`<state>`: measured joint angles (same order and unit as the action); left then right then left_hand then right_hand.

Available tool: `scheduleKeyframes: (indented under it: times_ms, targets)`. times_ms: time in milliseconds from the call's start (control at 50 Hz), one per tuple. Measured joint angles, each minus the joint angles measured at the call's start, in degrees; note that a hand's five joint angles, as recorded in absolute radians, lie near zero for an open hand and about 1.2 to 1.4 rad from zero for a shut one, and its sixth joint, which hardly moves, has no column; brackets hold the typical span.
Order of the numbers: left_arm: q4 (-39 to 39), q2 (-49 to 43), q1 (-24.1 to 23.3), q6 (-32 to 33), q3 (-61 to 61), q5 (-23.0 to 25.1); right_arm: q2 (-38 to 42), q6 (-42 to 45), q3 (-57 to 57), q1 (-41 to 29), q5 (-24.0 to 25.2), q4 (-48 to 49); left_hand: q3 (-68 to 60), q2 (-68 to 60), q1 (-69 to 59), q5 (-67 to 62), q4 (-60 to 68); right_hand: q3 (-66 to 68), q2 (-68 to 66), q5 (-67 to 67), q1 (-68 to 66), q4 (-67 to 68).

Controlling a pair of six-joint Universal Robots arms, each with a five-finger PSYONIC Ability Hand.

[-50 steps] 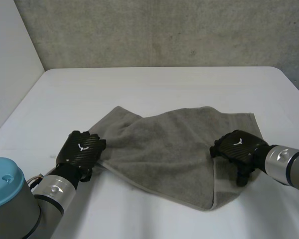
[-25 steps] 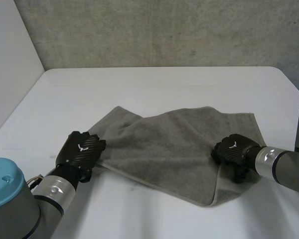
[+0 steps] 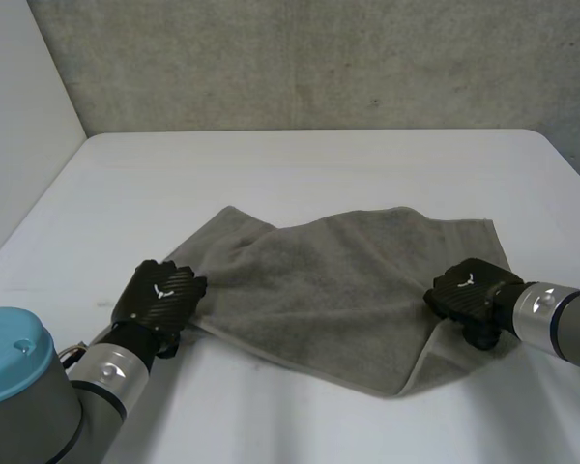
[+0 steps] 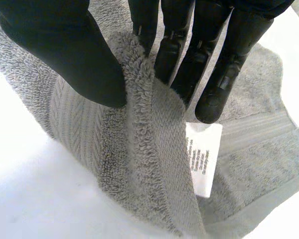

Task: Fold the towel.

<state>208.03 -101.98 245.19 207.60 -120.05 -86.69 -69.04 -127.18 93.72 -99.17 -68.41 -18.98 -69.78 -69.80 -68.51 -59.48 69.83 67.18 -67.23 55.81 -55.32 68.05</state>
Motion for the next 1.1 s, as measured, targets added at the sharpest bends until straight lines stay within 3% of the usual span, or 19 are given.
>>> scheduleKeyframes:
  times_ms: [180,320,480,520,660,840,960,1100]
  targets:
    - [0.08,-2.31,0.28,0.14,1.46,0.25,-0.21,4.44,-1.08,1.87,-1.36,-4.29,0.00,0.00,0.00,0.00,0.00,0.21,0.00,0.28,0.00,0.01]
    - [0.19,-6.70,0.57,3.53,11.07,0.39,0.63,4.78,-11.49,0.87,-5.60,-0.11,0.00,0.00,0.00,0.00,0.00,0.57,0.00,0.29,0.00,0.06]
    - [0.84,-8.81,2.08,9.59,33.34,0.03,0.92,-6.83,-29.14,-1.97,-10.26,16.56,0.00,-0.02,0.00,-0.01,0.00,0.70,0.00,0.29,0.00,0.07]
    - [1.55,-8.75,2.83,9.99,44.43,-0.29,0.17,-11.78,-34.31,-2.45,-12.85,26.58,0.00,-0.02,0.00,0.00,0.01,0.72,0.00,0.29,0.00,0.07]
    - [3.61,-6.53,3.98,5.06,55.99,-1.95,-3.12,-15.97,-32.63,-2.24,-14.87,41.85,0.00,-0.03,0.00,-0.11,0.00,0.78,0.00,0.30,0.00,0.07]
    - [3.55,-2.52,4.15,0.04,42.35,-4.17,-9.17,-16.76,-13.08,-1.95,-6.87,44.37,0.00,-0.03,-0.53,-0.11,0.00,0.79,0.00,0.44,0.00,0.07]
    - [4.99,-0.31,4.11,-0.54,20.97,-4.04,-11.82,-16.31,6.22,-1.27,3.35,44.22,0.00,-0.04,-0.53,-0.11,0.00,0.80,-0.02,0.67,0.00,0.07]
    - [6.73,-1.99,3.78,-0.18,5.57,-3.70,-11.13,-15.67,16.86,0.09,7.92,42.56,0.00,-0.05,-0.53,-0.11,0.00,0.81,-0.02,0.69,0.00,0.08]
